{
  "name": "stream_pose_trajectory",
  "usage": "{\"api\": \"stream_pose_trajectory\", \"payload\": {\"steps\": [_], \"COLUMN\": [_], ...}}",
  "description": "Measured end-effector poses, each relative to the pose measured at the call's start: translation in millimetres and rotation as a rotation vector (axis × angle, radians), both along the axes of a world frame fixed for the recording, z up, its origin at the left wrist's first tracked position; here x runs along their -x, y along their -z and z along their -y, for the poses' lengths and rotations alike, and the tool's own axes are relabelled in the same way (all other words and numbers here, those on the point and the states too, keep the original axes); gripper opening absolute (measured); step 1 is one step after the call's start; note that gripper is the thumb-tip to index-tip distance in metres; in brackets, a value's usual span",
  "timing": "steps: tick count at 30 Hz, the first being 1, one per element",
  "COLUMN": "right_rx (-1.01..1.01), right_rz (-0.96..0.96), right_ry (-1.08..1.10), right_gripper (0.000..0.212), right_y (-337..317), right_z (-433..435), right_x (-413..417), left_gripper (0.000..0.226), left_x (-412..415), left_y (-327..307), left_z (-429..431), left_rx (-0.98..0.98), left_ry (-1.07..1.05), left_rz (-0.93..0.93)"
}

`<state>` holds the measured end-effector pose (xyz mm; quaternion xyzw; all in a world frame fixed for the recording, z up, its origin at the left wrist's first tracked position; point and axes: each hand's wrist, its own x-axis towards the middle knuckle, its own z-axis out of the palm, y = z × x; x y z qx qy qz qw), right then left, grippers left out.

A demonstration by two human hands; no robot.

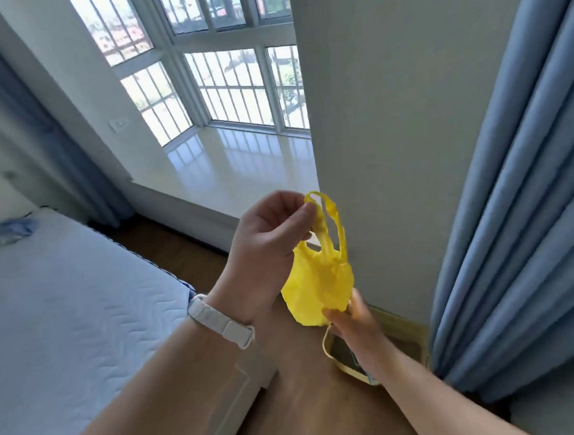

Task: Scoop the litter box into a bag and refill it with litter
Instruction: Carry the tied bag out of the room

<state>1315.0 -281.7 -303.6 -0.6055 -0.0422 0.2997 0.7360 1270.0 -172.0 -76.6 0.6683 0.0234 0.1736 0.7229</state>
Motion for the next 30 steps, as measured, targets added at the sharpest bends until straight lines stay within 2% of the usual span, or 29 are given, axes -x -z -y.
{"api": "stream_pose_trajectory", "payload": {"steps": [3,7,12,17,23,30], "right_rx": [-0.002,-0.028,-0.046,-0.008,0.007,0.018], "right_rz": [-0.006,-0.011,-0.032,-0.041,-0.062,-0.066], "right_ry": [-0.098,-0.214,-0.363,-0.518,-0.605,-0.784], "right_gripper": [0.061,0.085,0.092,0.082,0.053,0.051], "right_y": [3.1,-4.6,-15.6,-24.9,-32.0,-46.2], "right_z": [-15.0,-45.7,-88.7,-126.0,-170.5,-221.1], "right_x": [16.8,49.3,106.9,186.8,314.6,466.9], "left_gripper": [0.012,0.013,0.012,0.005,0.004,0.013], "left_x": [33.2,87.3,168.9,266.6,411.2,581.0], "left_y": [-4.8,-13.8,-20.8,-20.1,-19.3,-22.9], "left_z": [-11.7,-32.5,-59.0,-88.3,-116.9,-139.9], "left_rx": [-0.030,-0.094,-0.178,-0.167,-0.112,-0.116], "left_ry": [-0.116,-0.290,-0.479,-0.654,-0.809,-0.973], "left_rz": [-0.007,-0.026,-0.055,-0.058,-0.016,0.016]}}
